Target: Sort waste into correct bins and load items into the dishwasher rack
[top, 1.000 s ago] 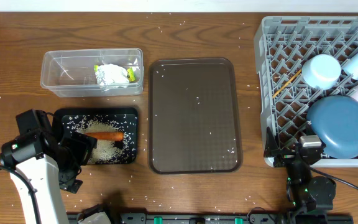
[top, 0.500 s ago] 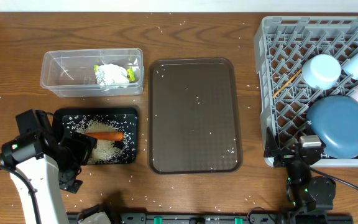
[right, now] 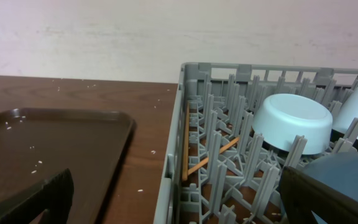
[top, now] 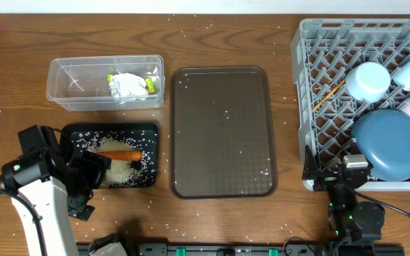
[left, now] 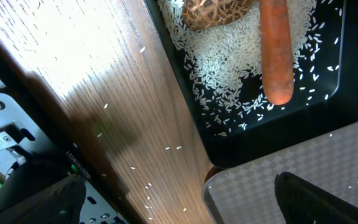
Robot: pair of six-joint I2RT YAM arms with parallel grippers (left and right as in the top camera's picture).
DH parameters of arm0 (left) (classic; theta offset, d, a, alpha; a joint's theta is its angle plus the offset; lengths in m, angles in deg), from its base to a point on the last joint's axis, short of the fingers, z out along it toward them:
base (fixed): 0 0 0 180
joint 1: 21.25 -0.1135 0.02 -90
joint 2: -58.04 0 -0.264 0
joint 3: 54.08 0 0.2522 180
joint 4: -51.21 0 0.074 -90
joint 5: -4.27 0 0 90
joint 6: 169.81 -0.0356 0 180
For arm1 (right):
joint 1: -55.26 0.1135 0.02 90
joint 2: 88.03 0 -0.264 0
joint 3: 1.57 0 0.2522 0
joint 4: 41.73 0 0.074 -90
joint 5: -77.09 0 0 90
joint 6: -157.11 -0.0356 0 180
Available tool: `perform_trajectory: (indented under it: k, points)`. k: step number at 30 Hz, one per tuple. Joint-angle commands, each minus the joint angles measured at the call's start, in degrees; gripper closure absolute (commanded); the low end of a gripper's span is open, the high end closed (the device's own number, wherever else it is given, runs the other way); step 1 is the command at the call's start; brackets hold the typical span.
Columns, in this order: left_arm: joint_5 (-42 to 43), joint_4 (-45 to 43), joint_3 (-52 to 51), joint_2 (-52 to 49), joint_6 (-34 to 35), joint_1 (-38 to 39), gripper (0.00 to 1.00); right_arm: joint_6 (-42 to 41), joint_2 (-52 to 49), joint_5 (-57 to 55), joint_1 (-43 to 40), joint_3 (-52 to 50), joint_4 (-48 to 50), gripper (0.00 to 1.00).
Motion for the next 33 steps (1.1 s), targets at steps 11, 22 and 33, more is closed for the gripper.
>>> perform_trajectory:
  k: [11, 22, 33]
  points:
    - [-4.59, -6.01, -1.36, 9.09, -8.66, 5.42, 0.02, 0.87, 0.37, -0.76, -0.52, -0.07, -0.31, 0.01]
    - [-1.84, -30.77, -14.93, 28.96, -16.85, 21.2, 0.02, 0.87, 0.37, -0.74, -0.52, -0.07, -0.31, 0.01]
    - [-2.01, -36.44, -24.61, 41.05, -17.57, 24.7, 0.02, 0.9, 0.37, -0.76, -0.52, -0.07, -0.31, 0.01]
